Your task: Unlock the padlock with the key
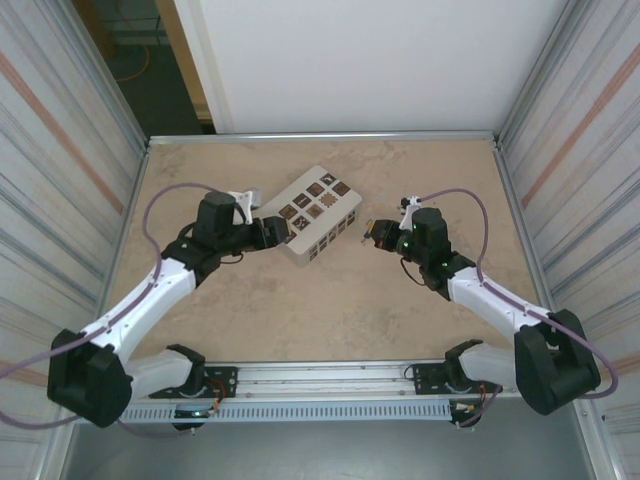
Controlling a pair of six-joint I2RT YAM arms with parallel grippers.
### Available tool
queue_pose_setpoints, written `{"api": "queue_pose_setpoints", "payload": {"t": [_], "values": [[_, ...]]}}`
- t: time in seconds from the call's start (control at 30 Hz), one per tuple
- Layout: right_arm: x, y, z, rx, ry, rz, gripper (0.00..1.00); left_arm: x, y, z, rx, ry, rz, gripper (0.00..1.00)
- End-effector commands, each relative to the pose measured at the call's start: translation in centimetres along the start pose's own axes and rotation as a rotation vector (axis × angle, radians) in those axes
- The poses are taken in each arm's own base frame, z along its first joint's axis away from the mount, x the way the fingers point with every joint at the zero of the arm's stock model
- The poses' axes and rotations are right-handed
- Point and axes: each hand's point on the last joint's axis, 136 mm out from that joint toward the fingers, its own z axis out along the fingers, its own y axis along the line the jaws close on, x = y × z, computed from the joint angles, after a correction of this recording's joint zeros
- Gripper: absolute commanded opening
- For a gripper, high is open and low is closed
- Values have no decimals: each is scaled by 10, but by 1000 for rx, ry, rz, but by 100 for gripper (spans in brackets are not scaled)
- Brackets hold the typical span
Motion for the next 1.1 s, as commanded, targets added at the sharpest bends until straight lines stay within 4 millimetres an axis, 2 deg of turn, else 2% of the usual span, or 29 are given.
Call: {"api": "queue_pose_setpoints", "payload": {"t": [0.0, 0.23, 0.47, 0.8, 1.07], "values": [[3, 7, -11, 31, 51, -66, 0, 0, 13, -17, -53, -43, 58, 57], [21, 19, -24, 54, 189, -120, 0, 1, 27, -49, -96, -121, 78, 63], [40, 34, -41, 48, 304, -161, 0, 5, 32, -72, -128, -184, 114, 73], [74, 36, -67, 115, 457, -161, 0, 10, 36, -87, -152, -220, 138, 82], [106, 33, -67, 162, 603, -148, 0, 12, 36, -92, -156, -229, 148, 84]]}}
